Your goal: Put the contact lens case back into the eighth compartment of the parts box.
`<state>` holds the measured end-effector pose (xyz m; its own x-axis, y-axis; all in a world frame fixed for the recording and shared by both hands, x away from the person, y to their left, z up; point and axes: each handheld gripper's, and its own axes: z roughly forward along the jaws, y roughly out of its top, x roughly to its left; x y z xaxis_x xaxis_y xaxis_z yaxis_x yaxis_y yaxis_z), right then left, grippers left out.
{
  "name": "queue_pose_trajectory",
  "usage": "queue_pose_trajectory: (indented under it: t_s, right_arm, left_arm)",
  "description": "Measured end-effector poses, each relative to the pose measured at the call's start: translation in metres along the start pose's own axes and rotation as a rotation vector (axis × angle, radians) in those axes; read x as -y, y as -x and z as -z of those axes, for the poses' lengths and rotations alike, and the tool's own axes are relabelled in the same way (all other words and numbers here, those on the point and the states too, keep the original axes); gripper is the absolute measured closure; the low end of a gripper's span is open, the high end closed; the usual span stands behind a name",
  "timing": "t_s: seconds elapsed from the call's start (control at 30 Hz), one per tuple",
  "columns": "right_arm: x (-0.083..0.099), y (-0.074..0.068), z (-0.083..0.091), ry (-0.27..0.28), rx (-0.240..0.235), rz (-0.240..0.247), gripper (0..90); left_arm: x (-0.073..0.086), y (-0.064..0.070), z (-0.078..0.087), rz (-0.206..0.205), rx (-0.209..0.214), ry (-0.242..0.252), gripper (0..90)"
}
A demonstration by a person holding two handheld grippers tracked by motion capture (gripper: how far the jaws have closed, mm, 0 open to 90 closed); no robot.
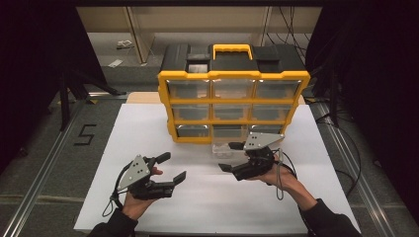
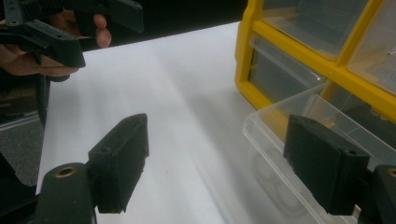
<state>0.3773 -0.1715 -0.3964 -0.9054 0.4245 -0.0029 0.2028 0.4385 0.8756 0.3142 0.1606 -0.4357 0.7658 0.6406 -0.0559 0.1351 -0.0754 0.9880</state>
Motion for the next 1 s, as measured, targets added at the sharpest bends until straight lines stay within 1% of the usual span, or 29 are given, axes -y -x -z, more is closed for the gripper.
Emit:
queue_pose_trajectory:
  t_s: [0.27,0.5,0.6,0.87,1.0]
  right_arm:
    - [0.006,-0.004,-0.002,-0.002,-0.003,-0.005,23.1]
    - [0.013,-0.007,-0.007,-0.021,-0.006,-0.002,23.1]
    - [0.015,-0.008,-0.007,-0.021,-0.010,-0.010,23.2]
    - [0.025,-0.009,-0.010,-0.044,-0.014,-0.015,23.6]
    - [0.031,-0.010,-0.011,-0.053,-0.021,-0.026,23.8]
  left_arm:
    - [0.000,0.000,0.000,0.000,0.000,0.001,19.6]
    - [0.000,0.000,0.000,0.001,-0.001,0.001,19.6]
    - [0.000,0.000,0.000,0.002,-0.002,0.002,19.6]
    - [0.000,0.000,-0.002,0.001,-0.007,-0.005,19.6]
    - [0.000,0.000,-0.002,0.001,-0.009,-0.007,19.6]
